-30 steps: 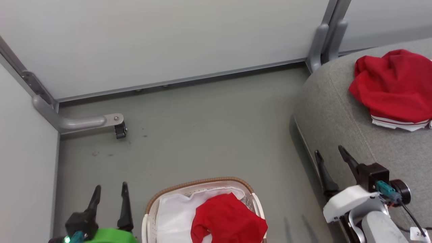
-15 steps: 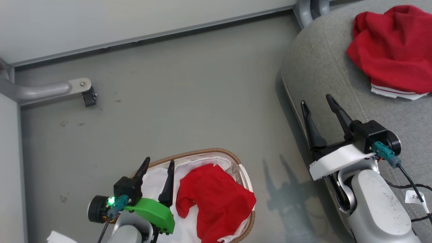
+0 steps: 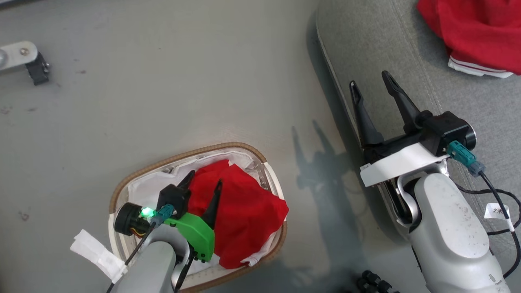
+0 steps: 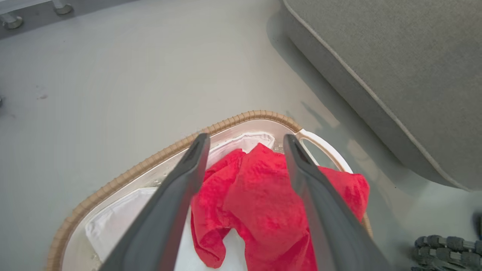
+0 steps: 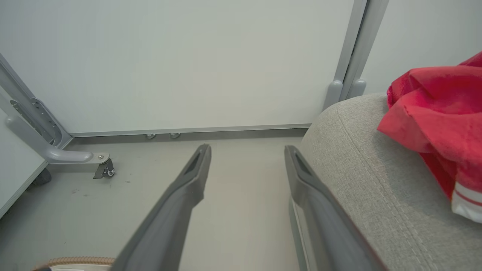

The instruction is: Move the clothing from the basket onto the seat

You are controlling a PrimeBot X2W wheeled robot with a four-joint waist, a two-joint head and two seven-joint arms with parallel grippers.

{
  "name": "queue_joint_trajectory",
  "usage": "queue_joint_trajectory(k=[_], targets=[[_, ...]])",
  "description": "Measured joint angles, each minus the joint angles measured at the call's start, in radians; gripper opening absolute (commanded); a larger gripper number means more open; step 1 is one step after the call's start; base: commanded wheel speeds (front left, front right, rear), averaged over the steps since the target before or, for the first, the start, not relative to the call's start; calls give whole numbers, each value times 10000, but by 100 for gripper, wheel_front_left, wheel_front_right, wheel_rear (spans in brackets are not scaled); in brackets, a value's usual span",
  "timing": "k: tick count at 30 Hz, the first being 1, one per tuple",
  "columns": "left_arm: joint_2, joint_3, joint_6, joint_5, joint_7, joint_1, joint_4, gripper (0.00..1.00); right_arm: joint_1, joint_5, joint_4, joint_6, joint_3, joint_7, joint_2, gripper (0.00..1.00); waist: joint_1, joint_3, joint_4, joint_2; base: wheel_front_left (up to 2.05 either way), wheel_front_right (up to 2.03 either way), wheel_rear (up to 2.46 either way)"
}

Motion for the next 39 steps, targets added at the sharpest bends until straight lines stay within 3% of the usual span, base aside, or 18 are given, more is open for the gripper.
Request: queue_joint_trajectory(k=[21,31,39], targets=[[102,-3515,0,-947,0,-1649,1666,100,-662,-54,-105,0,203,0,48,100,1,2472,-495,0,0,0,0],[178,-4591,0,-1300,0,-2506,2113,100,-829,-190,-159,0,113,0,52,100,0,3155,-487,0,0,0,0],[159,-4847,0,-1287,2,-3260,2867,100,-953,-268,-418,0,-46,0,52,100,0,3696,-506,0,0,0,0]])
